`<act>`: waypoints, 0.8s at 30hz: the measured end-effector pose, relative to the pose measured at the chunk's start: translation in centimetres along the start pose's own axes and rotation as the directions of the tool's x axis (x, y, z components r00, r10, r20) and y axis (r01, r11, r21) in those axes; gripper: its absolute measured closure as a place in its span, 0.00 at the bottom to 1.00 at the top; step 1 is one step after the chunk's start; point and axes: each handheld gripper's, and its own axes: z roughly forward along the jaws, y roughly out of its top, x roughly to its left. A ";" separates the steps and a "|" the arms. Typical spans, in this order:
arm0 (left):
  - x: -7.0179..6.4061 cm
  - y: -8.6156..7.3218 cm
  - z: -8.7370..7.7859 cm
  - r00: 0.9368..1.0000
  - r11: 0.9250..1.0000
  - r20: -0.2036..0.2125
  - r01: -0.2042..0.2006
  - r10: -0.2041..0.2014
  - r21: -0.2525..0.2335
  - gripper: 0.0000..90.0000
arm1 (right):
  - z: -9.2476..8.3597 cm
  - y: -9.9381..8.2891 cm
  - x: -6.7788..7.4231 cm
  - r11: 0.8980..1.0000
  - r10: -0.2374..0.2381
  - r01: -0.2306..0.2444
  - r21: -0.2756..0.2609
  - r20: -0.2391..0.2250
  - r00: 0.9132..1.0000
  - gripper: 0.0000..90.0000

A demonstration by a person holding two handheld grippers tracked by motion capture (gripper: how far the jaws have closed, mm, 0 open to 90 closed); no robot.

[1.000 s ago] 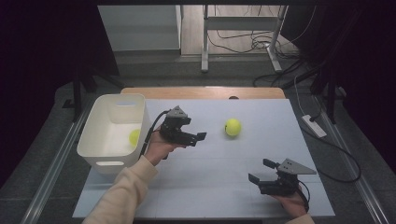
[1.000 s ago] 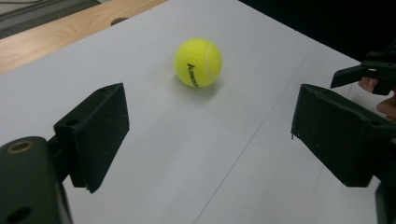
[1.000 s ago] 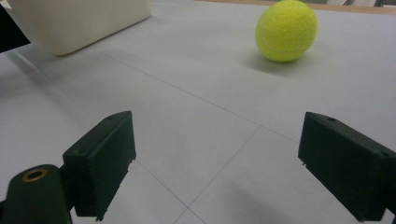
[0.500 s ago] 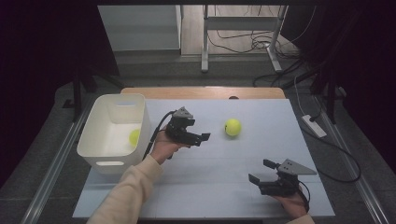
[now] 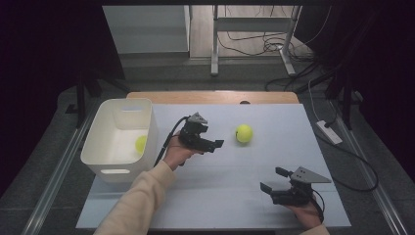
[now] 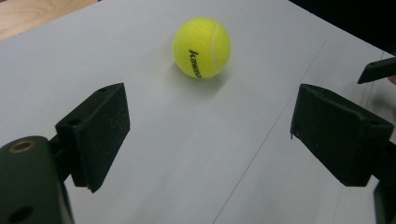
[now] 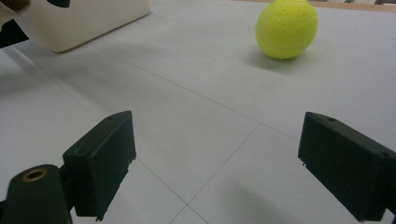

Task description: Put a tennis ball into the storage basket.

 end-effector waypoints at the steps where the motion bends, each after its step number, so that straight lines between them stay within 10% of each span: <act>1: 0.1 0.1 0.1 1.000 1.000 0.002 0.002 -0.002 0.001 0.14 | 0.0 0.0 0.0 1.000 0.000 0.000 0.000 0.000 1.000 0.13; 24: -0.5 1.2 2.3 1.000 1.000 0.006 -0.014 0.014 0.021 0.14 | 0.0 0.0 0.0 1.000 0.000 0.000 0.005 -0.002 1.000 0.13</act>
